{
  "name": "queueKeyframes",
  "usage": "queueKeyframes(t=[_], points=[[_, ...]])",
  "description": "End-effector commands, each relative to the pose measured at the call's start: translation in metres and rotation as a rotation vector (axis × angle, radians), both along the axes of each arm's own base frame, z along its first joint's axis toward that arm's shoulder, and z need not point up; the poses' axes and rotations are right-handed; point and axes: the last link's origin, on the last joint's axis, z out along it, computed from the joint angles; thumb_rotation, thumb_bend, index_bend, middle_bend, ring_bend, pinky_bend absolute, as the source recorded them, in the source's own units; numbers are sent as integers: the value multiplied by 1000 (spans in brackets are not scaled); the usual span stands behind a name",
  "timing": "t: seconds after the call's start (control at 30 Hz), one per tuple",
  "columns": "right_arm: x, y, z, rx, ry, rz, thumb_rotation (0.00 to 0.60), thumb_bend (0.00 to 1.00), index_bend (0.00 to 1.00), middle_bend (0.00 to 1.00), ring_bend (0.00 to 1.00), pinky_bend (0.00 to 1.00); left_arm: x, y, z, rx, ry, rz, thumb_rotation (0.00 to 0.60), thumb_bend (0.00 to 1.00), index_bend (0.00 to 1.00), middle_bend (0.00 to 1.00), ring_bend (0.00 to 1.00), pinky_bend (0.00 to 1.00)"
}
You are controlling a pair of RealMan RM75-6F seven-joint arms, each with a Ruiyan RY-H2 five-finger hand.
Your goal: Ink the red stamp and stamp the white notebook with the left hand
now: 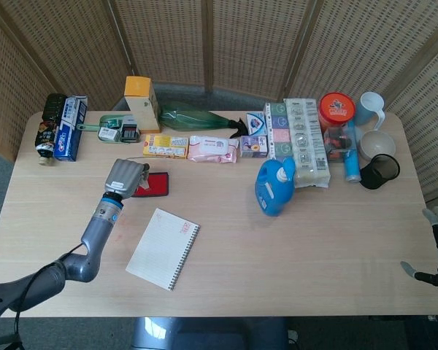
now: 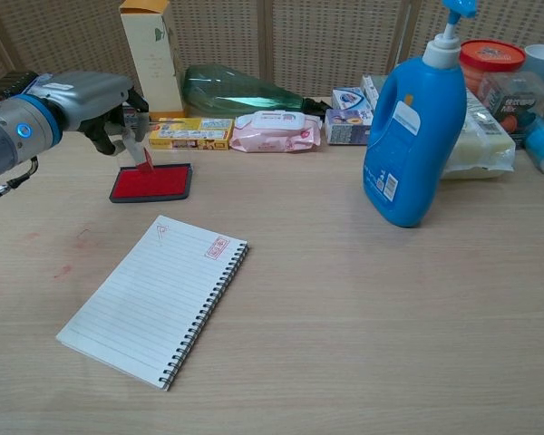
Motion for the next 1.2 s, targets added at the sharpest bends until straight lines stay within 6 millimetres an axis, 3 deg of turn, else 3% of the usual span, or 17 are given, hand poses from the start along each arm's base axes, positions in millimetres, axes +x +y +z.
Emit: queueKeyframes(t=[0.03,0.4,0.6,0.9,1.2], points=[[0,0,0,1,-1,0,600,79,63,22,0,0,7,-12,13,-8,-2,-38,600,401,599,1000,1000,1000],[-1,0,1,-1,-6,-1,600,79,64,22,0,0,21,-53,-6,-133,3,-99,600,401,599,1000,1000,1000],[-1,0,2,0,-8,-1,600,79,63,22,0,0,26,-65,-14,-164,15,-117,600,401,599,1000,1000,1000],[-1,0,3,-4,-9,0,600,79,63,22,0,0,23,-76,-27,-203,27,-108,600,401,599,1000,1000,1000],[0,1,4,-4,-12,1,600,79,63,22,0,0,24,-73,-34,-202,32,-98,600,400,599,1000,1000,1000]])
